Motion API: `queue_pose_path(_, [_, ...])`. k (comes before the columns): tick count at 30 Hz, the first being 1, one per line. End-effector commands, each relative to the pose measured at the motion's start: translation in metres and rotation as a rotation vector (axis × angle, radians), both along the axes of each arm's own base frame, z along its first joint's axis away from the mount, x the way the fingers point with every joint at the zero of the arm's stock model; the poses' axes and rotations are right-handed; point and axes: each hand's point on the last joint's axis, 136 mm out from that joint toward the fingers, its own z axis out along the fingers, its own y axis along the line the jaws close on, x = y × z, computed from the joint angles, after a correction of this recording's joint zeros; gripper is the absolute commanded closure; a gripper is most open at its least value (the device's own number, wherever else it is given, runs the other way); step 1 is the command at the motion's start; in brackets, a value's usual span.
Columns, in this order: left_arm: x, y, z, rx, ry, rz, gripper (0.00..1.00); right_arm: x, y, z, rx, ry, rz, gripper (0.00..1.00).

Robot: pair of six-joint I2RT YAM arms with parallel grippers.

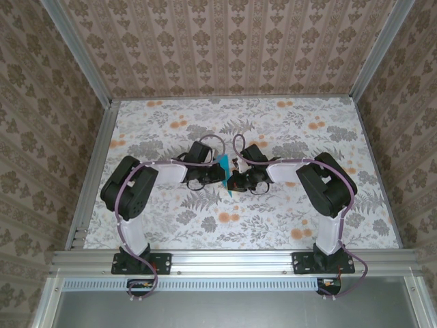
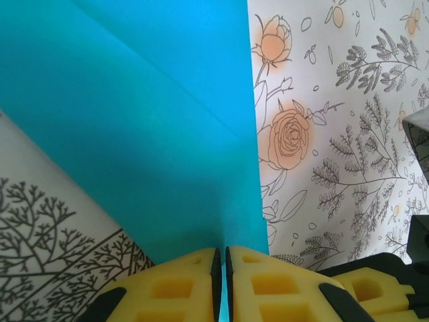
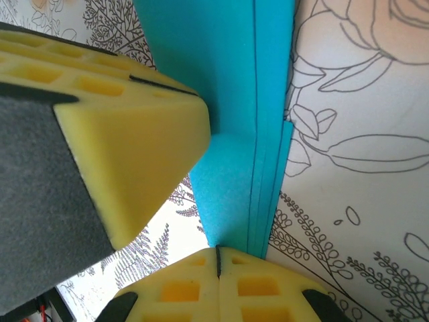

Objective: Fold a paper plane with a square sheet of paper (pick it up from the middle)
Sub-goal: Fold the wing for the fifth time at the center of the table.

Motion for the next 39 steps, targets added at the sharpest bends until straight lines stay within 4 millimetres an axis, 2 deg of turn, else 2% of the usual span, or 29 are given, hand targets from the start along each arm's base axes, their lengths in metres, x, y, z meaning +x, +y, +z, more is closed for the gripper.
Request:
queue_pose_path(1, [0.024, 0.026, -0.014, 0.082, -0.016, 0.062, 0.86, -0.051, -0.062, -0.062, -0.316, 0.202, -0.033, 0.95])
queue_pose_path(8, [0.054, 0.044, -0.008, 0.059, -0.041, 0.094, 0.86, -0.054, -0.064, -0.066, -0.326, 0.211, -0.030, 0.95])
queue_pose_path(10, [0.060, 0.043, -0.007, 0.053, -0.047, 0.087, 0.86, -0.054, -0.063, -0.065, -0.322, 0.212, -0.029, 0.95])
queue_pose_path(11, [0.070, 0.052, -0.006, 0.056, -0.048, 0.111, 0.86, -0.054, -0.063, -0.065, -0.320, 0.211, -0.029, 0.95])
queue_pose_path(14, [0.081, 0.057, -0.008, 0.074, -0.046, 0.120, 0.86, -0.053, -0.063, -0.066, -0.322, 0.211, -0.030, 0.95])
queue_pose_path(23, [0.104, 0.075, -0.017, 0.141, -0.037, 0.164, 0.86, -0.054, -0.063, -0.066, -0.324, 0.215, -0.030, 0.95])
queue_pose_path(26, [0.112, 0.083, -0.014, 0.170, -0.043, 0.173, 0.86, -0.052, -0.062, -0.064, -0.317, 0.206, -0.031, 0.95])
queue_pose_path(31, [0.127, 0.100, 0.017, 0.173, -0.094, 0.214, 0.84, -0.041, -0.052, -0.051, -0.273, 0.169, -0.033, 0.94])
queue_pose_path(34, [0.129, 0.111, 0.039, 0.171, -0.130, 0.240, 0.82, -0.030, -0.041, -0.036, -0.224, 0.133, -0.031, 0.92])
queue_pose_path(37, [0.121, 0.115, 0.058, 0.158, -0.160, 0.251, 0.79, -0.016, -0.028, -0.014, -0.163, 0.082, -0.027, 0.89])
queue_pose_path(39, [0.111, 0.115, 0.066, 0.140, -0.162, 0.260, 0.76, -0.004, -0.016, 0.013, -0.095, 0.024, -0.022, 0.83])
